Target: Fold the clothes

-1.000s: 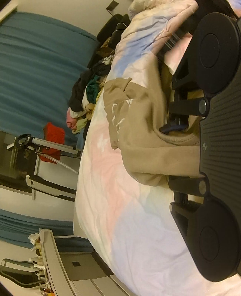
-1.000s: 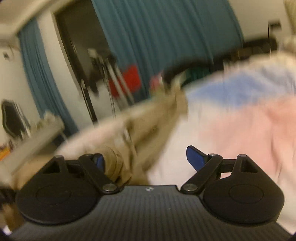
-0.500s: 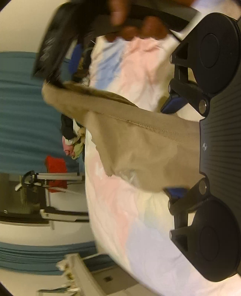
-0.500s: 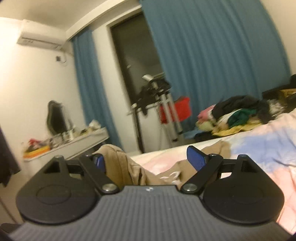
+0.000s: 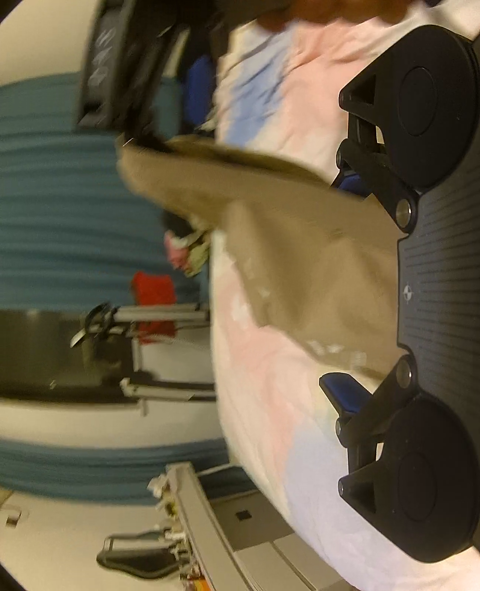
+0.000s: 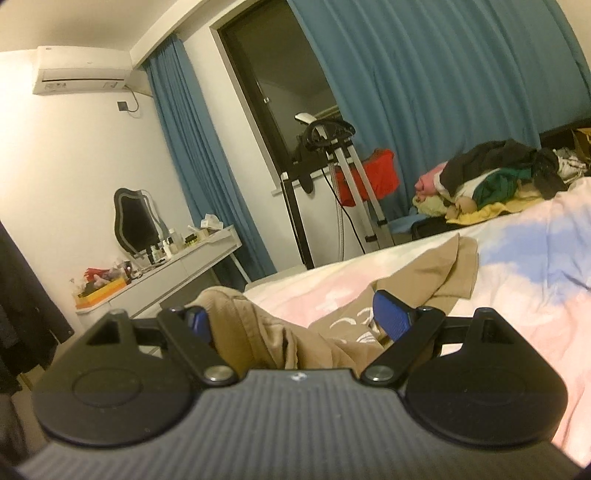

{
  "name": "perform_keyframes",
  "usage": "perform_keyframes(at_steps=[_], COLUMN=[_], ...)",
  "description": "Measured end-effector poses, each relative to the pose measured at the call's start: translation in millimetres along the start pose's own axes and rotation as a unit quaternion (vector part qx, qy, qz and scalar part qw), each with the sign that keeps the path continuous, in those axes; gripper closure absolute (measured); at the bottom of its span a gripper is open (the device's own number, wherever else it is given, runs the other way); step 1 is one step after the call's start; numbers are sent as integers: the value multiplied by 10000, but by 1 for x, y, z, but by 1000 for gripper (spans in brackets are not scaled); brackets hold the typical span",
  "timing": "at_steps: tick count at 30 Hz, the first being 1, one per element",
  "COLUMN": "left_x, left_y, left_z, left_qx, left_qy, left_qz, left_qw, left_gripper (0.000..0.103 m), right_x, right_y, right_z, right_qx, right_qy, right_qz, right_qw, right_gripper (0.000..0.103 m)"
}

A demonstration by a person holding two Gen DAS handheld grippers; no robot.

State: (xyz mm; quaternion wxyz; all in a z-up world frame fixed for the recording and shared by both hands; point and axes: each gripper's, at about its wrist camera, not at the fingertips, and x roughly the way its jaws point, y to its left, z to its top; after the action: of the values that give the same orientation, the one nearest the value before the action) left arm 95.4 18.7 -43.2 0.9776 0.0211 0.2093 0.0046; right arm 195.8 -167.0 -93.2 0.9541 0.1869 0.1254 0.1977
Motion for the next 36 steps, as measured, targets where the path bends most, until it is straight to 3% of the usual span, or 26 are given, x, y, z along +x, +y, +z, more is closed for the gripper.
perform_keyframes(at_steps=[4,7,16,20,22,26,30,33,36], left_x=[8,12,10,17,18,12,9,17,28], left_y=[9,20,-6,-13,-8,15,41,60,77], left_z=[8,9,-2,-18,-18,-7,8,18,18], left_qx=[-4,-106,806,1026,771,8,-564,-752,-880], left_qy=[-173,-13,295,640,690,397,145,288,592], left_qz=[899,1218,1119,1178,1171,1463,1659,1688,1659], left_qw=[9958,9925,9900,9856,9877,9884,9844,9823,9804], left_gripper=[8,8,6,6,6,5,4,4,4], right_x=[-3,-8,-34,-46,-42,-32,-20,-16,-21], right_y=[-3,-5,-5,-15,-23,-42,-54,-54,-49], right_z=[-5,-9,-7,-2,0,-7,-18,-26,-27], right_qx=[26,166,291,233,205,318,401,362,355], right_qy=[-205,-475,-1519,-1836,-1624,-1223,-735,-490,-376], right_qz=[-406,-725,-1624,-2033,-2105,-2247,-2270,-2179,-1804], right_qw=[9990,9961,9745,9615,9638,9662,9703,9741,9822], right_gripper=[16,15,15,14,14,15,15,15,15])
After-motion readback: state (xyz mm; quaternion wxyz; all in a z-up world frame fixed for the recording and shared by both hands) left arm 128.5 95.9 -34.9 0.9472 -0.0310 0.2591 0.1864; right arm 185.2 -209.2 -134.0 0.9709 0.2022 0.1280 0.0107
